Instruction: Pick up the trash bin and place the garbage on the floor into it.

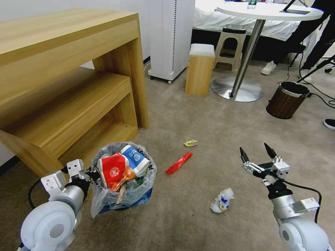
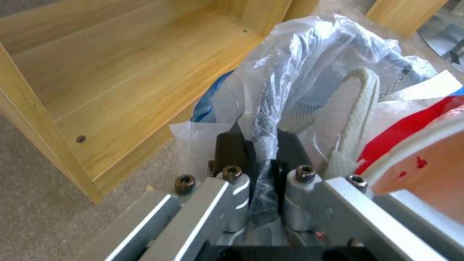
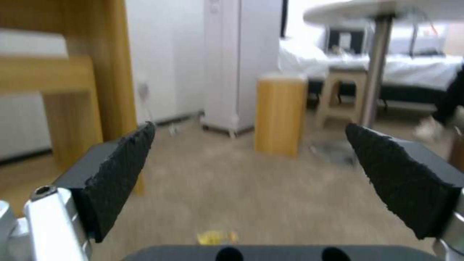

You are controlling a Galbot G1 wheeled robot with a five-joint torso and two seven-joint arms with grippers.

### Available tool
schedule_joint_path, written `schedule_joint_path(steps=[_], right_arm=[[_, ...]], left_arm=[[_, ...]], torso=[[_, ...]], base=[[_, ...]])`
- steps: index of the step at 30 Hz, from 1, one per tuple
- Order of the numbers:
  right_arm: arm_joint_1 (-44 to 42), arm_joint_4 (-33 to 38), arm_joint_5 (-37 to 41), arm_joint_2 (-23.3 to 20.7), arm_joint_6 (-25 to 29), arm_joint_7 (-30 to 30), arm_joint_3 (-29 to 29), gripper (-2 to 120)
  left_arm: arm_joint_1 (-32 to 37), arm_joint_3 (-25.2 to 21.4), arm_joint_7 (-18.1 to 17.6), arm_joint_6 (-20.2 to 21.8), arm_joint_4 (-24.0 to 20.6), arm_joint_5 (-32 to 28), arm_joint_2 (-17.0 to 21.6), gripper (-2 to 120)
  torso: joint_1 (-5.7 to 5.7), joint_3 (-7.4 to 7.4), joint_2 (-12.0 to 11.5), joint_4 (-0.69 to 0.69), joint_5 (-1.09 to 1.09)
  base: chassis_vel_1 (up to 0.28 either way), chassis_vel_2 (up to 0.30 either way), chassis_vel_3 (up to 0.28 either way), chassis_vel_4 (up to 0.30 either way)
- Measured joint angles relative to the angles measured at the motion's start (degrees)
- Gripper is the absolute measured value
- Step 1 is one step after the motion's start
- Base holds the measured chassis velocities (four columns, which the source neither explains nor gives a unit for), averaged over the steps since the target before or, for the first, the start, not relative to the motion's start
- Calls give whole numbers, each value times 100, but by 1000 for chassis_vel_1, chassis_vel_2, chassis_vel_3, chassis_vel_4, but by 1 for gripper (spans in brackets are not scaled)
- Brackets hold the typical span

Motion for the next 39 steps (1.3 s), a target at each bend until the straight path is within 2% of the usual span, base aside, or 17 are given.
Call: schedule_joint_path(steps=[4,6,7,8,9,10,12,13,14,15,17,20,25,29,34,35,39], right_arm=[[-56,-158,-97,-24,-200,435,-227,100],[-73,-293,-87,-41,-625,998,-491,100],[-73,-293,-87,-41,-625,998,-491,100],[-81,-278,4,-60,-1013,1300,-592,100],[-106,-193,144,-103,-1647,1718,-713,100],[-106,-193,144,-103,-1647,1718,-713,100],[-102,-39,471,-177,-2690,2427,-906,100],[-75,-20,604,-194,-3027,2671,-974,100],[-75,-20,604,-194,-3027,2671,-974,100],[-21,-28,760,-210,-3347,2909,-1056,100],[25,-69,881,-215,-3500,3027,-1107,100],[213,-236,1686,-212,-4078,3417,-1247,100],[448,-455,1957,-167,-4312,3548,-1370,100],[822,-892,1604,-106,-4261,3376,-1436,100],[1194,-1471,1177,-96,-4212,2948,-1435,100],[1357,-1745,1056,-86,-4093,2677,-1433,100],[1722,-2207,1116,62,-3906,2237,-1449,100]], left_arm=[[1,3,0,0,-14,4,-2,3],[7,3,1,0,-32,4,2,3],[7,3,1,0,-32,4,2,3],[10,0,1,0,-34,4,6,3],[15,-2,0,0,-35,5,9,3],[15,-2,0,0,-35,5,9,3],[18,-1,1,0,-35,17,2,3],[18,9,3,0,-35,38,-12,3],[18,9,3,0,-35,38,-12,3],[21,31,9,0,-32,73,-33,3],[24,48,11,0,-31,95,-47,3],[42,101,34,2,-31,169,-104,3],[42,94,65,2,-4,181,-119,3],[43,78,84,2,21,181,-113,3],[28,78,87,2,55,163,-75,3],[14,85,87,2,69,160,-61,3],[-6,128,91,2,96,154,-52,3]], torso=[[0,0,0,-1,1],[0,0,0,-1,2],[0,0,0,-1,2],[0,0,0,0,2],[0,0,0,0,1],[0,0,0,0,1],[0,0,0,0,0],[0,0,0,-1,0],[0,0,0,-1,0],[0,0,0,0,1],[0,0,0,0,0],[0,0,0,0,0],[0,0,0,-1,1],[0,0,0,0,2],[0,0,0,0,1],[0,0,-1,0,1],[0,0,0,-1,1]], base=[[0,0,0,0],[0,0,0,0],[0,0,0,0],[0,0,0,0],[0,0,0,0],[0,0,0,0],[0,0,0,0],[0,0,0,0],[0,0,0,0],[0,0,0,0],[0,0,0,0],[0,0,0,0],[0,0,0,0],[0,0,0,0],[0,0,0,0],[0,0,0,0],[0,0,0,0]])
